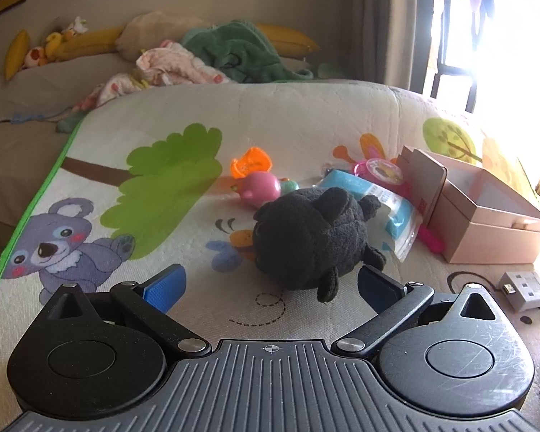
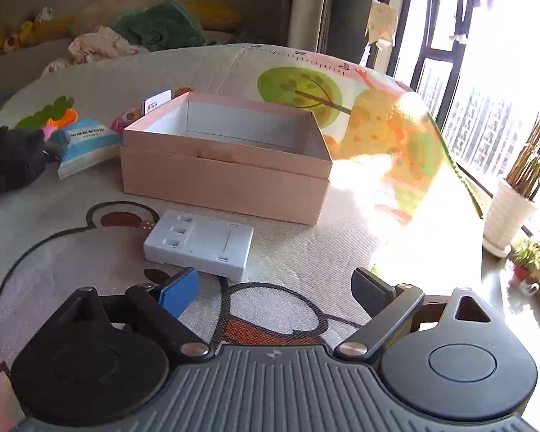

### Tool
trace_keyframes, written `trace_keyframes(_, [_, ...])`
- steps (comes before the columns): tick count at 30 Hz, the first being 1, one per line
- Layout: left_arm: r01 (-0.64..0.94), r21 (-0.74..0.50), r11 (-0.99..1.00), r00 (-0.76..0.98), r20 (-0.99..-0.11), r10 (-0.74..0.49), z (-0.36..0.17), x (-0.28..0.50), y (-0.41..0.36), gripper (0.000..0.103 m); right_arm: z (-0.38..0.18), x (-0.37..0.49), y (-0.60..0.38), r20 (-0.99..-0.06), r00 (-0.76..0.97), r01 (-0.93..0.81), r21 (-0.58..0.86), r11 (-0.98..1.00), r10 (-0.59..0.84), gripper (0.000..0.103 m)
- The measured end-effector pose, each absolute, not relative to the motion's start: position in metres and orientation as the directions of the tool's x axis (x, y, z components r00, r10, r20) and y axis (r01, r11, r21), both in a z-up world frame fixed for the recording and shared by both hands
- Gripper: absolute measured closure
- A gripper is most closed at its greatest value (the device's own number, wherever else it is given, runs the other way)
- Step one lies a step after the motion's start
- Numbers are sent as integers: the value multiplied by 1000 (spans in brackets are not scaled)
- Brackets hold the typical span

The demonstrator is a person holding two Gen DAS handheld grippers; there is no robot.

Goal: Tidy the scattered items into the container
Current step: 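Grasp the black plush toy with the left gripper while the right lifts the white tray, then carry the plush toy and white tray toward the pink box with both grippers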

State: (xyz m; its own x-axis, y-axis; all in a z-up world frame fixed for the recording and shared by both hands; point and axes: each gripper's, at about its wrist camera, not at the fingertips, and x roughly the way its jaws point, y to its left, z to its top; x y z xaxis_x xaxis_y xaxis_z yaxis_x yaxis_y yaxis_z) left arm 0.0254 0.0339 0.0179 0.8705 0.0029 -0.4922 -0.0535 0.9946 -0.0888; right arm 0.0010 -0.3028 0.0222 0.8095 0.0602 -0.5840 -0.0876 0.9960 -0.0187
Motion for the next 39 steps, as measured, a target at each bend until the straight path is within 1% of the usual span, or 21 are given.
trace_keyframes(1, [-43,-67,997,869,-494,4,19,27,30,0,20,0,-306,-590,801,-91,45,995,100,1])
trace_keyframes(2, [-28,-46,999,869,-495,2,20,28,25,0,17,-2,-306,-596,794,-93,74,993,119,1])
trace_keyframes(6, [21,-5,1000,865,-502,-21,30,36,7,0,2,-8,-297,-610,786,-97,46,994,105,0])
trace_keyframes(11, [-36,63,997,845,-531,64,32,63,-7,0,-3,-5,-296,-608,786,-84,67,994,108,0])
trace_keyframes(17, [-36,33,999,809,-586,48,20,91,-5,0,-4,-2,-291,-623,777,-80,37,996,86,0])
trace_keyframes(20, [-37,32,999,816,-576,48,18,92,-3,0,-1,2,-289,-633,768,-102,25,994,95,0])
trace_keyframes(21, [-35,36,999,821,-569,49,18,92,-2,0,1,3,-289,-622,776,-109,34,993,107,0])
trace_keyframes(22, [-33,40,999,824,-564,50,19,91,-2,2,4,4,-288,-602,791,-106,40,994,108,0])
trace_keyframes(23, [-30,45,999,827,-560,50,19,90,-2,5,7,6,-285,-582,807,-99,34,995,100,0])
trace_keyframes(24, [-27,51,998,826,-561,51,20,90,-1,16,10,10,-282,-570,816,-98,26,995,95,0])
trace_keyframes(26, [-17,45,999,826,-562,39,21,89,0,16,14,21,-274,-565,818,-108,29,994,106,0])
trace_keyframes(28, [-11,42,999,826,-562,33,21,85,2,16,14,35,-265,-581,805,-118,36,992,117,0])
trace_keyframes(32, [39,18,999,822,-569,-22,27,69,4,16,6,59,-251,-626,775,-99,7,995,82,0])
trace_keyframes(35, [110,2,994,812,-576,-89,32,51,0,16,5,66,-251,-647,756,-113,25,993,102,0])
trace_keyframes(36, [136,-4,991,807,-580,-113,33,45,-3,16,5,66,-251,-652,751,-117,20,993,101,8])
trace_keyframes(37, [166,-12,986,800,-583,-142,34,39,-7,16,5,65,-251,-660,745,-123,10,992,99,12])
trace_keyframes(39, [218,-27,976,788,-585,-193,38,29,-16,16,9,59,-253,-665,740,-133,4,991,102,12])
